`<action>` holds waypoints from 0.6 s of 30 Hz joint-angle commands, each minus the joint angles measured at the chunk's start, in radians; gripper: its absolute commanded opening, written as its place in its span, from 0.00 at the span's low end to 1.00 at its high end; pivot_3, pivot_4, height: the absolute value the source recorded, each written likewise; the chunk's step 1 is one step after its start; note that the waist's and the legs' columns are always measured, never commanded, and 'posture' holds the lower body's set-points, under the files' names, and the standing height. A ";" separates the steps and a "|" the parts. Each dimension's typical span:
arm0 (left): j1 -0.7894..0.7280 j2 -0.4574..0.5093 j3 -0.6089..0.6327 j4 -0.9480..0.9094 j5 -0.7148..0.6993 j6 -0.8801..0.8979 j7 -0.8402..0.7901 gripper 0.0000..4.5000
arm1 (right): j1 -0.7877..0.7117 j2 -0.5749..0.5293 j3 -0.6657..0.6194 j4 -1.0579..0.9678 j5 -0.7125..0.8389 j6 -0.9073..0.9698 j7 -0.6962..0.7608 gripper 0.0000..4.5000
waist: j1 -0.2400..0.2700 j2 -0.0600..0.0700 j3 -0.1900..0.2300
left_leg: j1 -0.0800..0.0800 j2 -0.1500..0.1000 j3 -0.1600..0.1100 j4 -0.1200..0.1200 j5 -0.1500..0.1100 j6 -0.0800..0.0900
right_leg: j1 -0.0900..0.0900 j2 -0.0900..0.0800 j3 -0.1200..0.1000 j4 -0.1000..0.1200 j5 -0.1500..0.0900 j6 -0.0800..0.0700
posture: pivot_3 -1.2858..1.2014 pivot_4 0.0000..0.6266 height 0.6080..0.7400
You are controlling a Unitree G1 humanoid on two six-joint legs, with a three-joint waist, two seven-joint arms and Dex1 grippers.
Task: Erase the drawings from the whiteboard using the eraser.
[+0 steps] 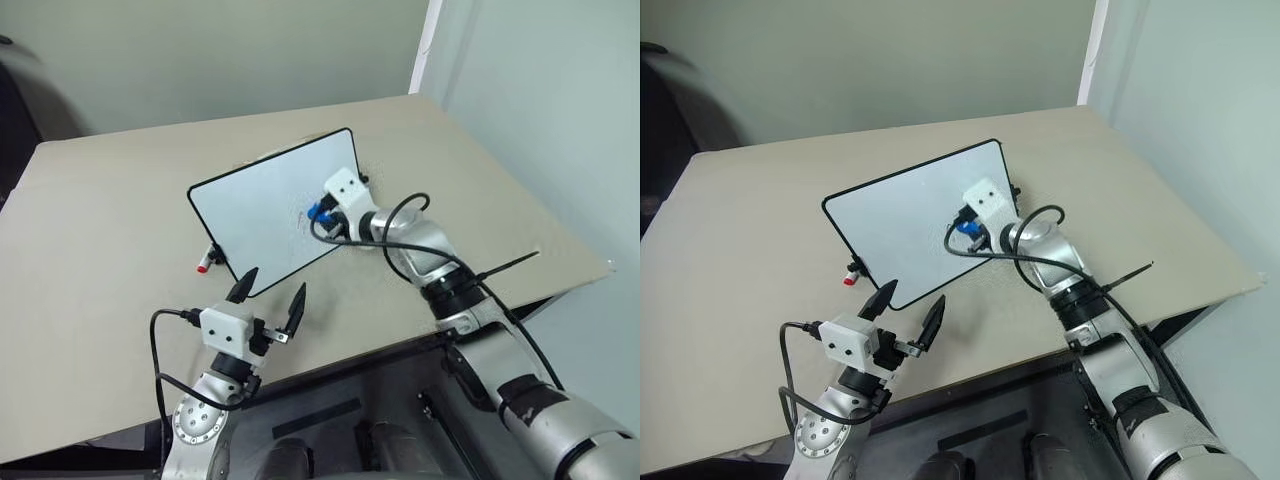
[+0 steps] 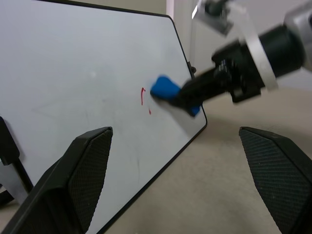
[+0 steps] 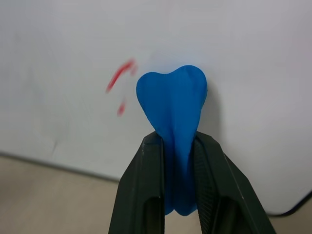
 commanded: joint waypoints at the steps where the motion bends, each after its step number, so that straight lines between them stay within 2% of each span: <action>1: 0.005 -0.006 0.003 -0.032 -0.001 -0.024 0.007 1.00 | 0.011 0.012 0.035 -0.033 -0.013 0.027 0.012 0.10 | -0.001 0.000 0.000 | 0.000 0.000 0.000 0.000 0.000 0.000 | 0.000 0.000 0.000 0.000 0.000 0.000 | 0.52 0.24 0.99; 5: 0.011 -0.005 0.005 -0.040 -0.002 -0.023 0.008 1.00 | 0.017 0.011 0.052 -0.046 -0.017 0.035 0.017 0.10 | -0.001 0.000 0.000 | 0.000 0.000 0.000 0.000 -0.001 -0.001 | -0.002 0.000 0.000 0.000 0.000 0.000 | 0.52 0.24 0.99; 15: 0.019 -0.003 0.007 -0.052 -0.005 -0.018 0.007 1.00 | -0.078 0.008 -0.034 -0.125 0.011 0.018 0.003 0.10 | 0.000 0.000 0.001 | -0.001 0.000 0.000 0.000 -0.001 -0.002 | -0.004 0.000 0.000 0.000 0.000 0.000 | 0.52 0.24 0.99; 18: 0.023 -0.004 0.007 -0.055 -0.006 -0.017 0.008 1.00 | -0.092 0.005 -0.026 -0.173 0.000 0.039 -0.001 0.10 | 0.001 0.000 0.001 | -0.002 0.000 0.000 0.000 0.000 0.000 | -0.004 0.000 0.000 0.000 0.000 -0.001 | 0.52 0.24 0.99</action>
